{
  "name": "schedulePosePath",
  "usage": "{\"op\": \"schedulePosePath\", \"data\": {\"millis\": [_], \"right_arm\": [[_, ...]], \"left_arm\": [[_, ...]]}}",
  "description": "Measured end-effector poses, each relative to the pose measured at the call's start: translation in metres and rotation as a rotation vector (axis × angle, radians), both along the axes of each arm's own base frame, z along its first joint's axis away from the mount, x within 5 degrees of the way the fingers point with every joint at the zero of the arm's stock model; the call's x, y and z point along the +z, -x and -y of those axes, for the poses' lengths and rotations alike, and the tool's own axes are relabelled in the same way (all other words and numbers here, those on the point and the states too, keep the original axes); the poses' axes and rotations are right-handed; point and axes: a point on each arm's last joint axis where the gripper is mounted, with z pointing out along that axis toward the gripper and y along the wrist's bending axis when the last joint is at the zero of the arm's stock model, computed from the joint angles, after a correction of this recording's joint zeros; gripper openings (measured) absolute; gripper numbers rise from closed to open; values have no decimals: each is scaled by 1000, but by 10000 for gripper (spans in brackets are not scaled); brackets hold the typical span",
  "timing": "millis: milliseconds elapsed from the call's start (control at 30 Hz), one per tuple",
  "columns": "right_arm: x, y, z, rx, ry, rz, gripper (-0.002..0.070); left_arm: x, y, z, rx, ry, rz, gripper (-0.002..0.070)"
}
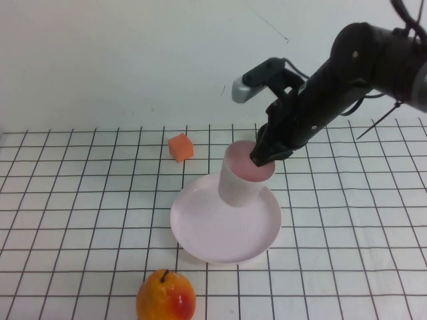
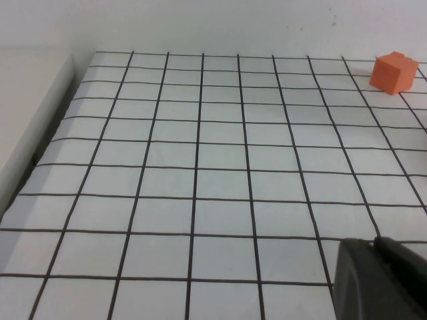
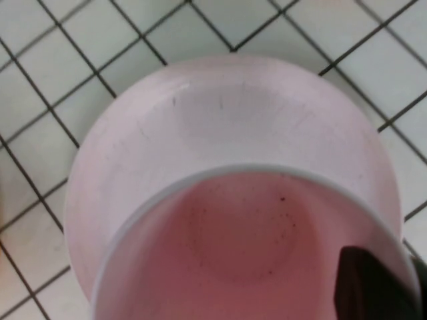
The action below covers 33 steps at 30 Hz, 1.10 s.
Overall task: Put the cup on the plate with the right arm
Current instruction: Place the cup on the plate
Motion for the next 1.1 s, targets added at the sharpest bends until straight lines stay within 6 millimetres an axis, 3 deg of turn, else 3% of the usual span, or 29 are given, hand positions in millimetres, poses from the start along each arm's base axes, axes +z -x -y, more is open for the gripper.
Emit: {"op": "schedulePosePath", "data": {"millis": [233, 500, 567, 700, 800, 933, 1100], "right_arm": [[-39, -5, -23, 94, 129, -91, 22], [-46, -8, -37, 138, 167, -68, 29], [-48, -8, -37, 142, 180, -73, 55], [-52, -8, -37, 145, 187, -87, 186], [-50, -8, -38, 139, 171, -94, 258], [-39, -9, -40, 147, 164, -97, 281], [1, -15, -36, 179, 220, -23, 286]], "left_arm": [[0, 0, 0, 0, 0, 0, -3], [0, 0, 0, 0, 0, 0, -3], [0, 0, 0, 0, 0, 0, -3], [0, 0, 0, 0, 0, 0, -3], [0, 0, 0, 0, 0, 0, -3], [0, 0, 0, 0, 0, 0, -3], [0, 0, 0, 0, 0, 0, -3]]}}
